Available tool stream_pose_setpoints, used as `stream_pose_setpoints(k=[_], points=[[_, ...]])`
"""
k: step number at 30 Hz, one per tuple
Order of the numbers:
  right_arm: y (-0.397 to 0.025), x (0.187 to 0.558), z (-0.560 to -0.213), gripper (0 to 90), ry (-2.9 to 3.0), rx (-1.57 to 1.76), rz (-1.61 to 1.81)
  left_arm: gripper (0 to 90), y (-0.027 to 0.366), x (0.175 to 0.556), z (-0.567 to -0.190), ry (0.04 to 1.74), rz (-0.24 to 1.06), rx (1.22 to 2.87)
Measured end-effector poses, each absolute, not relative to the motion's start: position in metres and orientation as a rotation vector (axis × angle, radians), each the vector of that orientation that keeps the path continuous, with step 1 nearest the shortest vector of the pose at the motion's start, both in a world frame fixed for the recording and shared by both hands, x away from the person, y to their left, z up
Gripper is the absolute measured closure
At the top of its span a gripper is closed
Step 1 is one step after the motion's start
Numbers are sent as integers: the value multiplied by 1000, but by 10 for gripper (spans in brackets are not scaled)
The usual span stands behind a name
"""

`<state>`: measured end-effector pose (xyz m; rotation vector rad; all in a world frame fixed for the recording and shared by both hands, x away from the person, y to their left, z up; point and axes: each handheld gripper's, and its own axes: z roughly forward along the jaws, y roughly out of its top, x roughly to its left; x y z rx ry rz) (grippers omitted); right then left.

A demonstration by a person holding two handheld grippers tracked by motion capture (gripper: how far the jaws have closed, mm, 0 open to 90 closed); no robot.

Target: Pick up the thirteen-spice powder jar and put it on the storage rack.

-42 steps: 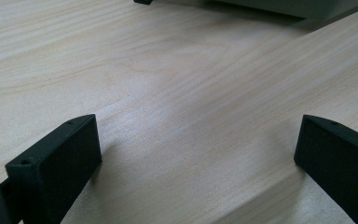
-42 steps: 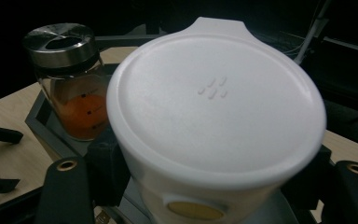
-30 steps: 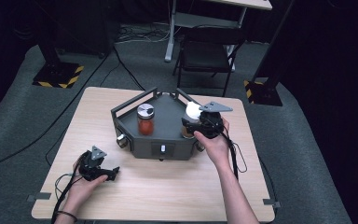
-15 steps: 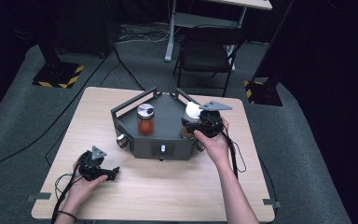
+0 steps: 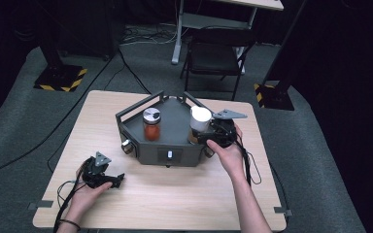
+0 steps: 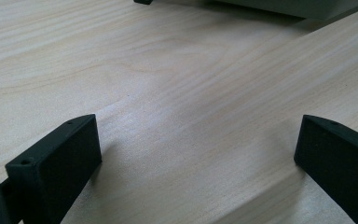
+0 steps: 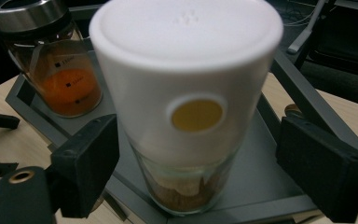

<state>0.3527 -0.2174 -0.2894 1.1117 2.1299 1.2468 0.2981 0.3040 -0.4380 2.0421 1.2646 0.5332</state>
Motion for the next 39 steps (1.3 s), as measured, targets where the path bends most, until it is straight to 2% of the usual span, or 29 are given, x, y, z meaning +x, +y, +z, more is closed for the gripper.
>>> stream_pose_setpoints(k=[12,39], points=[[-245,331,-315,104,2104,1124,1250,0,304,298,-438,1265,533,2042],[-303,295,-409,107,2078,1347,1196,0,304,298,-438,1265,533,2042]])
